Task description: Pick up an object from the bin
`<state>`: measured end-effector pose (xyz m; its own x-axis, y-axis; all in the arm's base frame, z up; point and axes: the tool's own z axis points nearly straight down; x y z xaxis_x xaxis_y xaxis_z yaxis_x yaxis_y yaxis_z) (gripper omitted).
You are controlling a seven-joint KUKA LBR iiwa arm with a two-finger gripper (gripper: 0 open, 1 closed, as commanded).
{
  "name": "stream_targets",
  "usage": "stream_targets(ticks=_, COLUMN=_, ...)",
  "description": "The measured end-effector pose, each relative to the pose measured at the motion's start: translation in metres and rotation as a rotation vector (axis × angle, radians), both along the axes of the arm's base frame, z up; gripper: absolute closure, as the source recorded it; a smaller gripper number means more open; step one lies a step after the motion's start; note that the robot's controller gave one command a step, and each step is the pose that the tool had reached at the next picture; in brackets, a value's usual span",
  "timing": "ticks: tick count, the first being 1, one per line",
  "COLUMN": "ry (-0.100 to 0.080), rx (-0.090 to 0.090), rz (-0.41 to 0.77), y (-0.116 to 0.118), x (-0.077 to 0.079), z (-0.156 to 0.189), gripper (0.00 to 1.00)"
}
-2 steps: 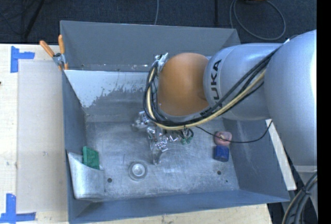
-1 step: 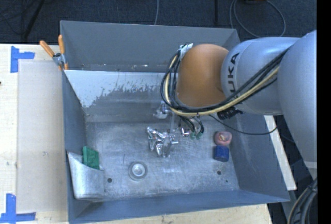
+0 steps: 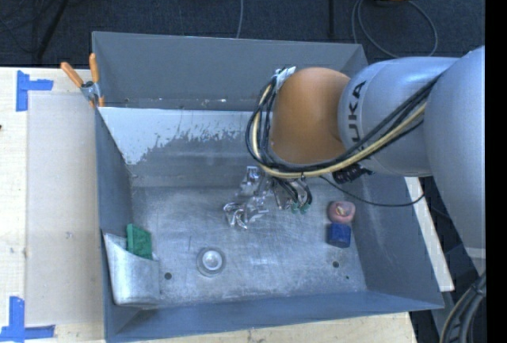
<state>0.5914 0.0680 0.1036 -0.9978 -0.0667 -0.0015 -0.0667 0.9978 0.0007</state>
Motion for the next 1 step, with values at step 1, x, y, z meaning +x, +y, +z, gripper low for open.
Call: stream_targets(ticks=1, ry=-0.007, rx=0.000, rz=-0.002, y=-0.0075, x=-0.0174, z=0.1277, gripper=1.00)
